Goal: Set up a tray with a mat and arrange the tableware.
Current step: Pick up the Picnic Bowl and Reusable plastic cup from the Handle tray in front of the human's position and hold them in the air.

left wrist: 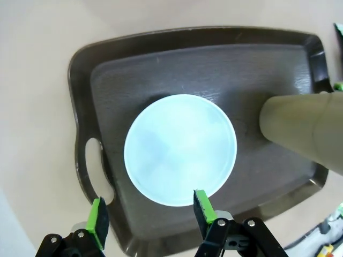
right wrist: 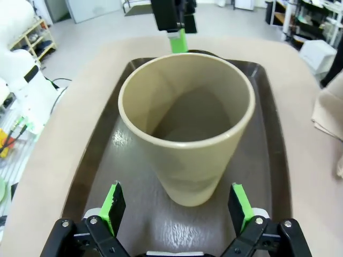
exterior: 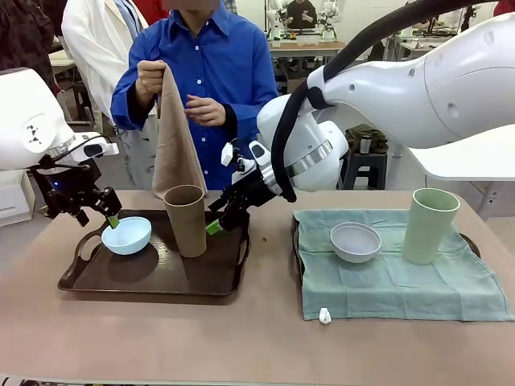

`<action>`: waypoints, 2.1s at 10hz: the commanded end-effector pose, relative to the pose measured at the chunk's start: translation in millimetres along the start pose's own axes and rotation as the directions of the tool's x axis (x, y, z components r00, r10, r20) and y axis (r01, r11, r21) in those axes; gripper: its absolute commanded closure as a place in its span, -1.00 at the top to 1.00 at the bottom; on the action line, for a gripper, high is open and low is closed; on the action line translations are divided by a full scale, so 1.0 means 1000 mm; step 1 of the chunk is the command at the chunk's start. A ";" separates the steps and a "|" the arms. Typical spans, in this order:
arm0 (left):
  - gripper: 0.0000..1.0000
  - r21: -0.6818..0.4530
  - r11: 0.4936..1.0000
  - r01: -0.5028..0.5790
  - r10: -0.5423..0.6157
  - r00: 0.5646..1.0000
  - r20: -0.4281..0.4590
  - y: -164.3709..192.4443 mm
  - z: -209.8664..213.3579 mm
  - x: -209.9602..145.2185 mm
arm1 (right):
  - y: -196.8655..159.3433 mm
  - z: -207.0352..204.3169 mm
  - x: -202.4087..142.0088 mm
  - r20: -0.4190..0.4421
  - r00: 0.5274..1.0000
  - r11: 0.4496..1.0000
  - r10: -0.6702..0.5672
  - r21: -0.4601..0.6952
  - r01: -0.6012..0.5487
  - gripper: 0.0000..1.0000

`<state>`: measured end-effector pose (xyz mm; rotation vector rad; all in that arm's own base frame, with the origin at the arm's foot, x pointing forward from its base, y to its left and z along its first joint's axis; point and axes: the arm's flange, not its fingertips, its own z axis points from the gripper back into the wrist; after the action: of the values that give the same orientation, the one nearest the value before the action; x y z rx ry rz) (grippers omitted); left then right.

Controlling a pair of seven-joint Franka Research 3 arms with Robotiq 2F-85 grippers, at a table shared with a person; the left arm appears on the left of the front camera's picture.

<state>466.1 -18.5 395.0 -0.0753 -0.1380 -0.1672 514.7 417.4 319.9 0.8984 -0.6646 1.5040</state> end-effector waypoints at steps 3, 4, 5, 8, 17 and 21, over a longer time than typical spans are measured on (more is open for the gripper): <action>0.68 0.000 1.000 -0.011 0.011 1.000 0.015 0.013 -0.016 0.018 | -0.014 -0.028 -0.003 0.008 1.000 0.998 -0.007 0.067 0.007 1.00; 0.68 0.006 1.000 -0.018 0.018 1.000 0.002 0.017 -0.021 0.024 | -0.015 -0.031 -0.003 0.011 1.000 0.997 -0.003 0.071 0.002 1.00; 0.68 0.018 1.000 -0.025 0.025 1.000 -0.013 0.021 -0.027 0.031 | -0.017 -0.033 -0.001 0.018 1.000 0.998 0.005 0.063 -0.007 1.00; 0.68 0.051 0.999 0.014 -0.012 0.999 -0.042 0.020 -0.051 0.033 | -0.027 -0.042 -0.001 0.037 0.999 1.000 0.006 0.028 -0.007 1.00; -1.00 0.061 0.998 -0.021 0.022 1.000 -0.015 0.017 -0.053 0.039 | -0.032 -0.073 -0.001 0.004 1.000 0.997 0.020 0.068 -0.021 -0.75; -1.00 0.052 0.998 -0.028 0.029 0.999 -0.035 0.016 -0.056 0.041 | -0.033 -0.069 -0.003 0.013 0.999 0.998 0.029 0.063 -0.030 -0.52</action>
<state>515.1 -13.0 345.2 -0.0424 -0.1114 -0.1524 531.3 476.3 276.4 0.9634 -0.6470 1.5657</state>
